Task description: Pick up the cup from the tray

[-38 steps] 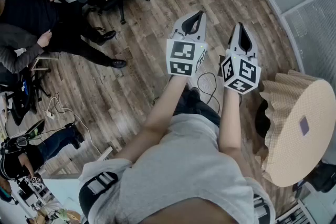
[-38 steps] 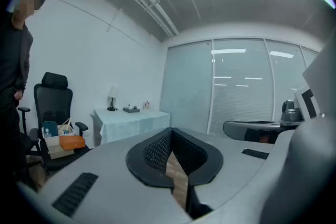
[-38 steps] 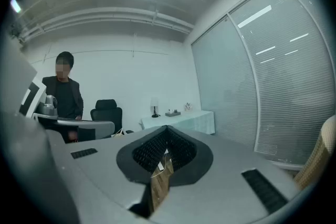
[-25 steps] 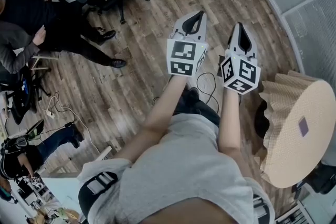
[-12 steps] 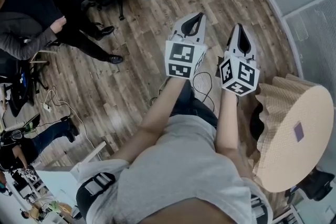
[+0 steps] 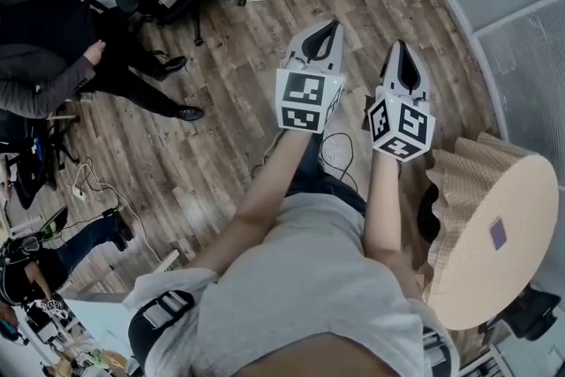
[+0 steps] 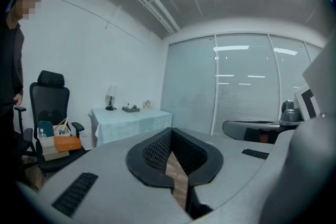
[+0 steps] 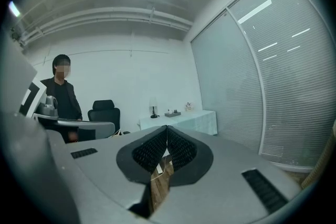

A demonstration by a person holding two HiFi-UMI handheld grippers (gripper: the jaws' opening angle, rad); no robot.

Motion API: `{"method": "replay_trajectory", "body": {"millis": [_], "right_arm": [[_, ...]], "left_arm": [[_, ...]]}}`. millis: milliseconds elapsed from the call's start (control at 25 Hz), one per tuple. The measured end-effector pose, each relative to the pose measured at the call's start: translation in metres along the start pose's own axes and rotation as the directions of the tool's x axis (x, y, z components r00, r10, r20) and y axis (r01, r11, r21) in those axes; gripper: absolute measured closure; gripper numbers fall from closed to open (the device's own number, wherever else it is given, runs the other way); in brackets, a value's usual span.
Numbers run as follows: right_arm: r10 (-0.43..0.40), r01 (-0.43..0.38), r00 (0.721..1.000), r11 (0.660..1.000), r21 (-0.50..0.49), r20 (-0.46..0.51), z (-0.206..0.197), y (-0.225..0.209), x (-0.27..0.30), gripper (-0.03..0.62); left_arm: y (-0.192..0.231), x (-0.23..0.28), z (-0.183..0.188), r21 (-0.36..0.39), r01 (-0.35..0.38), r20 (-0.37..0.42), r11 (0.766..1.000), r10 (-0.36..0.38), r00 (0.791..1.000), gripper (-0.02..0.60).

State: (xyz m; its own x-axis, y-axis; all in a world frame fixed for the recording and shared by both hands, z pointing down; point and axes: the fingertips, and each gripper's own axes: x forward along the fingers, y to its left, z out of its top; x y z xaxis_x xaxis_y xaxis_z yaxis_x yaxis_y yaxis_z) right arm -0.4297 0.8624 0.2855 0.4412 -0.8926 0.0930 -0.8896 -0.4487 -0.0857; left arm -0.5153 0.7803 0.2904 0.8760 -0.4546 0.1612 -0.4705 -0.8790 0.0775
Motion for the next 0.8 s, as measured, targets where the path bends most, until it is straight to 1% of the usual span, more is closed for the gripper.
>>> {"method": "replay_trajectory", "body": {"millis": [200, 400, 520, 800], "right_arm": [[-0.015, 0.015, 1.0, 1.0, -0.003, -0.001, 0.01, -0.006, 0.062, 0.586], [-0.022, 0.022, 1.0, 1.0, -0.007, 0.001, 0.022, -0.006, 0.127, 0.586], [-0.023, 0.023, 1.0, 1.0, -0.003, 0.006, 0.028, -0.007, 0.164, 0.586], [-0.022, 0.022, 1.0, 1.0, 0.014, 0.011, 0.036, -0.009, 0.234, 0.586]], "left_arm": [[0.032, 0.056, 0.016, -0.005, 0.012, 0.006, 1.0, -0.012, 1.0, 0.575], [0.067, 0.11, 0.029, -0.005, 0.024, -0.007, 1.0, -0.024, 1.0, 0.575], [0.085, 0.141, 0.041, 0.0, 0.028, 0.007, 1.0, -0.028, 1.0, 0.575], [0.119, 0.198, 0.055, 0.005, 0.033, 0.008, 0.999, -0.033, 0.999, 0.575]]}}
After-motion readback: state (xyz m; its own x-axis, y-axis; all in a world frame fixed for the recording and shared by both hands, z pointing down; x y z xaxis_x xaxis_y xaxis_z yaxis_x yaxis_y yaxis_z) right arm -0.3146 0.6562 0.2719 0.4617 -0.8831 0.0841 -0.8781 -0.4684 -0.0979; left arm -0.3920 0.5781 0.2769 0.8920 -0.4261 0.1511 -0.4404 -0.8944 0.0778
